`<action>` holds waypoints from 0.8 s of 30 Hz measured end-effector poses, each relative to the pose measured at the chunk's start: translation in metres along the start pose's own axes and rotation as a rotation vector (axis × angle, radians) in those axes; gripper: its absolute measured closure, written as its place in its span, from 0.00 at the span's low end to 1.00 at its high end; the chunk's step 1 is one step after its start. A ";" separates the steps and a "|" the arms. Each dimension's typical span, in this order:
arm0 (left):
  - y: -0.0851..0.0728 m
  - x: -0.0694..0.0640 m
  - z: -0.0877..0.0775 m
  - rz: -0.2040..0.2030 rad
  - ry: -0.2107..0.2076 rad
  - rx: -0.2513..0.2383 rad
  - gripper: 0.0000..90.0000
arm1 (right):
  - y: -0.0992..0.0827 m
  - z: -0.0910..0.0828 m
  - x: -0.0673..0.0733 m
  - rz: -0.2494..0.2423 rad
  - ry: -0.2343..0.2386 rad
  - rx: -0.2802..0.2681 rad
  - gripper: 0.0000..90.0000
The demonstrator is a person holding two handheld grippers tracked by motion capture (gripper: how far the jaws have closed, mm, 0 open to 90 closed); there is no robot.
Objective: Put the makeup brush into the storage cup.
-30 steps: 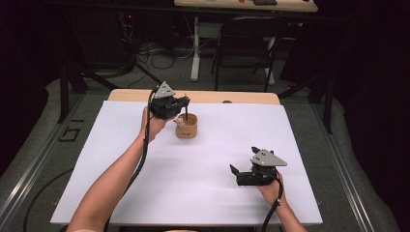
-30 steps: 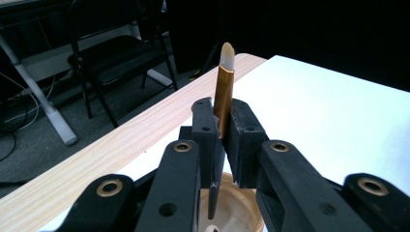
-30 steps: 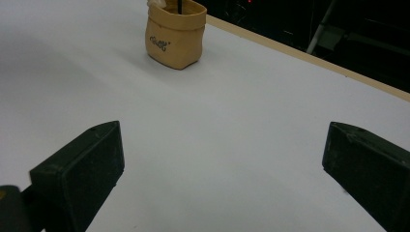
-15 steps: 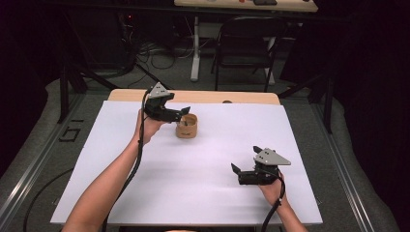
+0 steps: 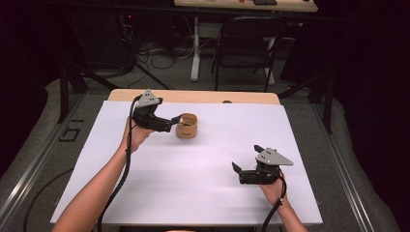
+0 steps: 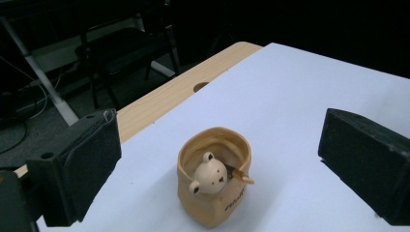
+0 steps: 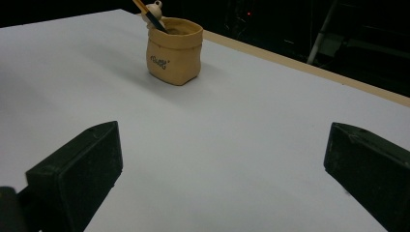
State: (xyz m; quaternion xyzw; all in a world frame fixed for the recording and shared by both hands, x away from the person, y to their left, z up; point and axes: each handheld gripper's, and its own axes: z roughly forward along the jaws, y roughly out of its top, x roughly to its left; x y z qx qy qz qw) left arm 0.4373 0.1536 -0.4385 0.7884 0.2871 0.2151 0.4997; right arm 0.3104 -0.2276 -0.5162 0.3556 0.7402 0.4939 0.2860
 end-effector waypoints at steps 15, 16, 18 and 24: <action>-0.024 -0.008 -0.026 0.005 0.000 -0.008 0.00 | 0.003 -0.004 -0.002 -0.005 0.008 -0.011 0.00; -0.026 -0.008 -0.027 0.007 0.002 -0.005 0.00 | 0.003 -0.004 -0.002 -0.003 0.005 -0.017 0.00; -0.029 -0.009 -0.030 0.003 0.004 -0.006 0.00 | 0.004 -0.005 -0.003 -0.004 0.006 -0.020 0.00; -0.038 -0.014 -0.042 0.012 0.018 -0.009 0.00 | 0.006 -0.008 -0.004 0.014 0.032 -0.032 0.00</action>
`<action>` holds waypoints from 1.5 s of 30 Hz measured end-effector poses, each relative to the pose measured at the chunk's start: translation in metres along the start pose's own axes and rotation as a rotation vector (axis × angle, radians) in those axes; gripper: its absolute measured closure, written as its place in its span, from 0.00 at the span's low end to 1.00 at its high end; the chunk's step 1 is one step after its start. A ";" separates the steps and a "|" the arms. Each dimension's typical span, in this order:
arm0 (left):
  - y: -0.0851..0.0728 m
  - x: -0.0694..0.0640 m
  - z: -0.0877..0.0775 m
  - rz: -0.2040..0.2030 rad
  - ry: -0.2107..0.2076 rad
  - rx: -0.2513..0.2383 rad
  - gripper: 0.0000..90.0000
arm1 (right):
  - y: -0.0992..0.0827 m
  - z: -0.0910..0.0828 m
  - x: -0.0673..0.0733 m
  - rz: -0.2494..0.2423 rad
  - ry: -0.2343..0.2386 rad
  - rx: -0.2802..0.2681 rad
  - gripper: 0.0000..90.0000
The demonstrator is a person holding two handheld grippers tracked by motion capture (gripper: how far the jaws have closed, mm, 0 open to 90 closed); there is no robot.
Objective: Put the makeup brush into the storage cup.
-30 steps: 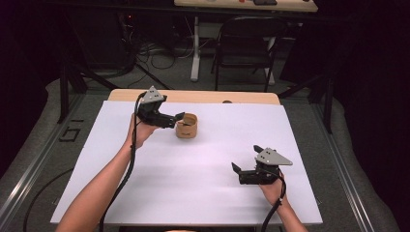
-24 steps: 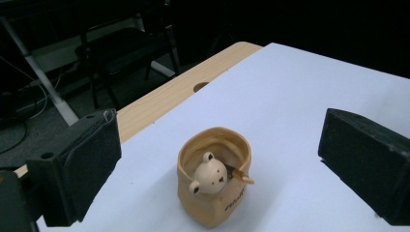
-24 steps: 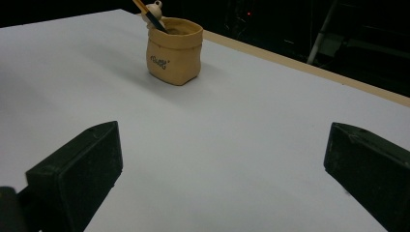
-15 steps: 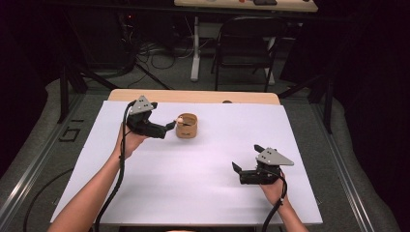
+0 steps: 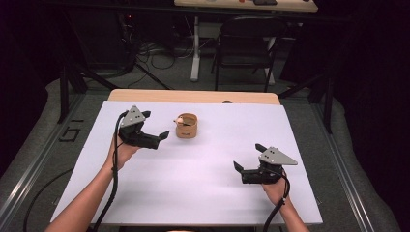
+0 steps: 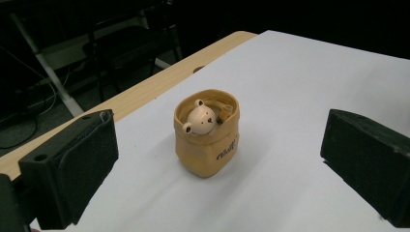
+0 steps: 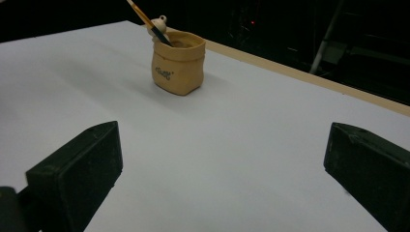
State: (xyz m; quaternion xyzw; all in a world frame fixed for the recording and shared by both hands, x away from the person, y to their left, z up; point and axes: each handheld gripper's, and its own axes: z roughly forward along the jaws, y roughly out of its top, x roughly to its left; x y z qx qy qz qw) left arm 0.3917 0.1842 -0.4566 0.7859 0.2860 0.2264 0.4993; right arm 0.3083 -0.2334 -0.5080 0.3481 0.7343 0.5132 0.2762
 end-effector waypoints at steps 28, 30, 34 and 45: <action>-0.061 -0.010 -0.040 -0.036 0.031 0.003 0.00 | 0.002 -0.012 0.003 -0.014 0.026 -0.041 0.00; -0.064 -0.011 -0.043 -0.038 0.045 0.010 0.00 | 0.001 -0.011 0.003 -0.018 0.025 -0.042 0.00; -0.074 -0.012 -0.049 -0.038 0.063 -0.001 0.00 | -0.001 -0.013 0.005 -0.042 0.039 -0.042 0.00; -0.095 -0.013 -0.062 -0.068 0.090 -0.021 0.00 | -0.010 -0.019 0.006 -0.038 0.027 -0.026 0.00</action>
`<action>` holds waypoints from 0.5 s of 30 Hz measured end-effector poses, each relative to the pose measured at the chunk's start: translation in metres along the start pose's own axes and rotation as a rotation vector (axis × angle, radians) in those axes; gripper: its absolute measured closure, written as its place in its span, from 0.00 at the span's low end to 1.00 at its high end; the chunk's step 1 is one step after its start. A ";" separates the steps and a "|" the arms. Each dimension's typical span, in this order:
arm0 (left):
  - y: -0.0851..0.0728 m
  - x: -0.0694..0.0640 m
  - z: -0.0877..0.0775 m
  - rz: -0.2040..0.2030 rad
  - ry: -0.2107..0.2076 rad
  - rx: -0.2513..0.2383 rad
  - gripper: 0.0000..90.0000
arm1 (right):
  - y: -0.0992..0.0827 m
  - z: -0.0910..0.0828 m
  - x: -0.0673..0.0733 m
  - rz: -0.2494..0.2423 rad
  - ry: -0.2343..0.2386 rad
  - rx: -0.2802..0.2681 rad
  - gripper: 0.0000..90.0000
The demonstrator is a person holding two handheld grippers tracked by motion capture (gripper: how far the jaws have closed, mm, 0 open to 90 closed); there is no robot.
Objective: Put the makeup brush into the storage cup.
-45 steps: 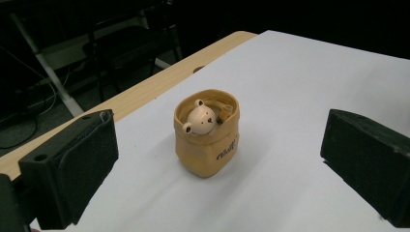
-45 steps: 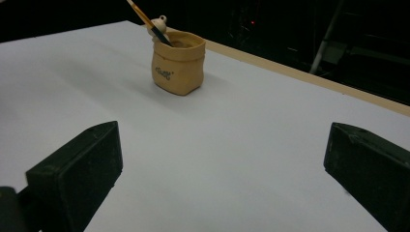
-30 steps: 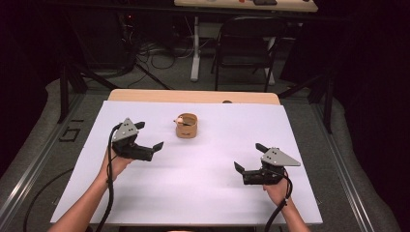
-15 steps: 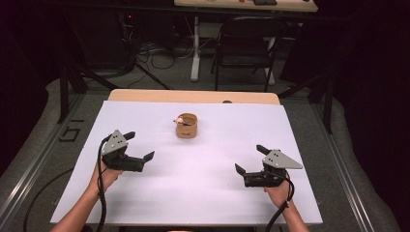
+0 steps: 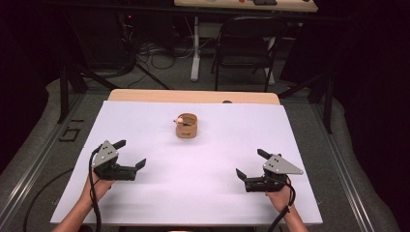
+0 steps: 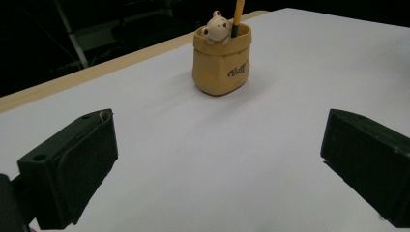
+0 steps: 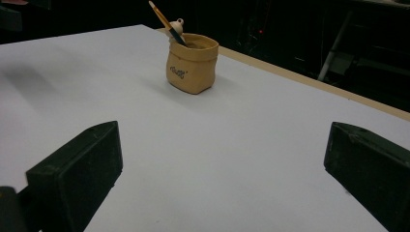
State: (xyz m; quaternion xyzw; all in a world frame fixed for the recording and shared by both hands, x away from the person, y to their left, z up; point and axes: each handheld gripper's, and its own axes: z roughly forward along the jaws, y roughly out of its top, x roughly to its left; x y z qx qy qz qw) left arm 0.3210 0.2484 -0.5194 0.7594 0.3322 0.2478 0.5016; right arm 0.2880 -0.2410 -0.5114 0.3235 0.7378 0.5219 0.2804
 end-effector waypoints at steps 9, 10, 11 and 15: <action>-0.015 -0.004 -0.007 -0.012 0.022 0.006 0.00 | -0.009 -0.009 0.000 0.007 -0.029 0.028 0.00; -0.016 -0.004 -0.008 -0.012 0.027 0.005 0.00 | -0.011 -0.009 0.000 0.007 -0.033 0.023 0.00; -0.017 -0.004 -0.009 -0.011 0.036 -0.003 0.00 | -0.012 -0.009 0.000 0.013 -0.039 0.021 0.00; -0.020 -0.004 -0.014 -0.024 0.058 -0.020 0.00 | -0.014 -0.012 0.002 0.006 -0.049 0.046 0.00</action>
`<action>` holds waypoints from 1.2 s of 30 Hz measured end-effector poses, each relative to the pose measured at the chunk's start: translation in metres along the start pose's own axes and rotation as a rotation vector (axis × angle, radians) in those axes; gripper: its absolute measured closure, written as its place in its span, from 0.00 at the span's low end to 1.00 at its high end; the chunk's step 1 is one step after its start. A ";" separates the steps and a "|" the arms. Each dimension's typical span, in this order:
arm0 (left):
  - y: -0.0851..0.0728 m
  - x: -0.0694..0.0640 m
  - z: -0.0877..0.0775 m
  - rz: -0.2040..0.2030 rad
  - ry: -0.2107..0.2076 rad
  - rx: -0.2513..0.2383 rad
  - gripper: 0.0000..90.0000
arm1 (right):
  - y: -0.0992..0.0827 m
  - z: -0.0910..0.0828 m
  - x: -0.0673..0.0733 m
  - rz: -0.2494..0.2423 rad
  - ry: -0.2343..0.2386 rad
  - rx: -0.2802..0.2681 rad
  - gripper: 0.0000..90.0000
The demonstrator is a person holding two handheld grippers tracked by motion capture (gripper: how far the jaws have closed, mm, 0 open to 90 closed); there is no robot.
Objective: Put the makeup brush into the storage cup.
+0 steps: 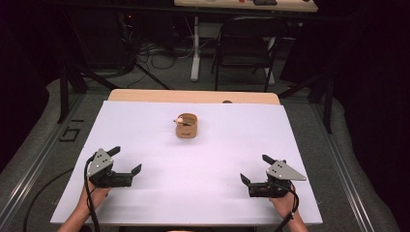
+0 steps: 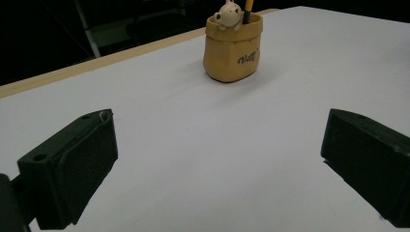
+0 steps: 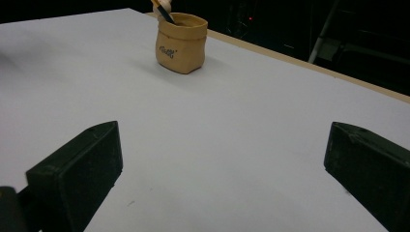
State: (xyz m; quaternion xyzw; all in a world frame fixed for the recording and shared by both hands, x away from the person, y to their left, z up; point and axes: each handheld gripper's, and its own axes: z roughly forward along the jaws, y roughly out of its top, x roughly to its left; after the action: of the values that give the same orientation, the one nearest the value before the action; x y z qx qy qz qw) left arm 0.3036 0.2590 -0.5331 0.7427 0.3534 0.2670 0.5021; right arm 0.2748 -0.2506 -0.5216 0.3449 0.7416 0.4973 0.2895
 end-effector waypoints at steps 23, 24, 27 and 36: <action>-0.020 -0.014 -0.022 0.033 -0.006 -0.004 0.00 | -0.012 -0.017 0.004 0.009 -0.058 0.011 0.00; -0.021 -0.015 -0.023 0.038 -0.012 -0.006 0.00 | -0.012 -0.018 0.004 0.009 -0.060 0.012 0.00; -0.022 -0.017 -0.028 0.052 -0.016 -0.014 0.00 | -0.011 -0.018 0.004 0.008 -0.059 0.015 0.00; -0.024 -0.019 -0.025 0.061 -0.046 -0.004 0.00 | -0.010 -0.019 0.004 0.013 -0.060 0.005 0.00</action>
State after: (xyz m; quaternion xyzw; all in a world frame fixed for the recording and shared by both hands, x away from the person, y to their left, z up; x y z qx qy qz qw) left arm 0.2672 0.2639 -0.5476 0.7582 0.3183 0.2658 0.5032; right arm 0.2553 -0.2604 -0.5252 0.3652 0.7315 0.4868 0.3075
